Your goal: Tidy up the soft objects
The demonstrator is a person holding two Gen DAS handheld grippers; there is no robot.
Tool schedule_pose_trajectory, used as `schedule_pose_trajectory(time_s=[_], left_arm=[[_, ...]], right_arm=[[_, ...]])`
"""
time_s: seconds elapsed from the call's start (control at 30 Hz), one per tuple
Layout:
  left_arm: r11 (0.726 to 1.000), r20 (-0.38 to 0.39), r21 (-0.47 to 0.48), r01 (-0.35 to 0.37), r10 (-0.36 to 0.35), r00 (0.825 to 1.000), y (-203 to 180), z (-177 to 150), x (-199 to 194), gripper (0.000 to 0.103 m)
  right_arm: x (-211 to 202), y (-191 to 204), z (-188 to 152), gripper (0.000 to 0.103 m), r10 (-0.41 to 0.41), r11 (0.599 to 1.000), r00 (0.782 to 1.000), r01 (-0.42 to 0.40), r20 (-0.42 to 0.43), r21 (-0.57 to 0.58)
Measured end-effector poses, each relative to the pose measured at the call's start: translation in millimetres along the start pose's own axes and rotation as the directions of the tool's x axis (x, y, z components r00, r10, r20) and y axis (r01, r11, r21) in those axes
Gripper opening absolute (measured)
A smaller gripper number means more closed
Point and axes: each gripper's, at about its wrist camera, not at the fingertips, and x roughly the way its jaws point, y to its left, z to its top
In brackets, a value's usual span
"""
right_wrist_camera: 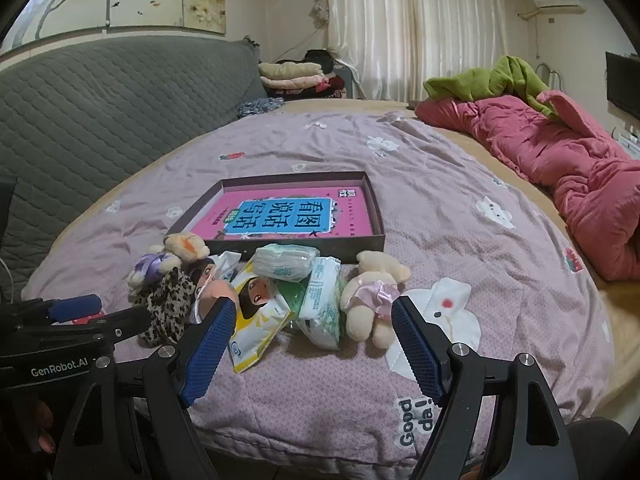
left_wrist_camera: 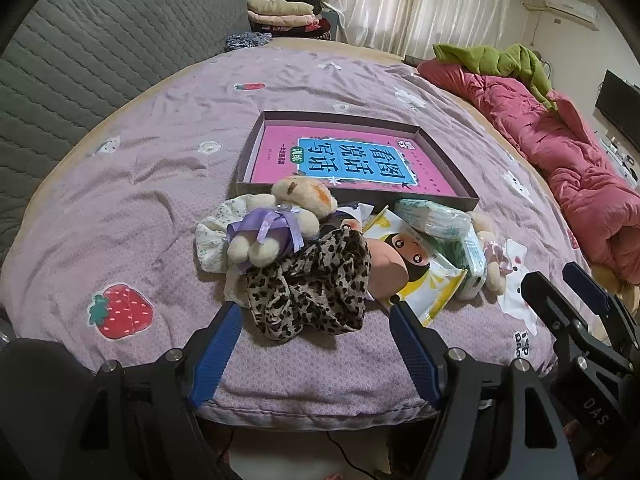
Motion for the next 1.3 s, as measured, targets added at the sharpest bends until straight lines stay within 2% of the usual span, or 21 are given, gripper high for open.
schedule_pose_trajectory(time_s=[1.3], left_arm=[[1.000, -0.001, 0.000, -0.002, 0.002, 1.000, -1.2, -2.3, -1.4, 0.076]], right_arm=[[-0.2, 4.5, 0.1, 0.081, 0.018, 1.000, 1.000, -0.018, 0.001, -0.020]])
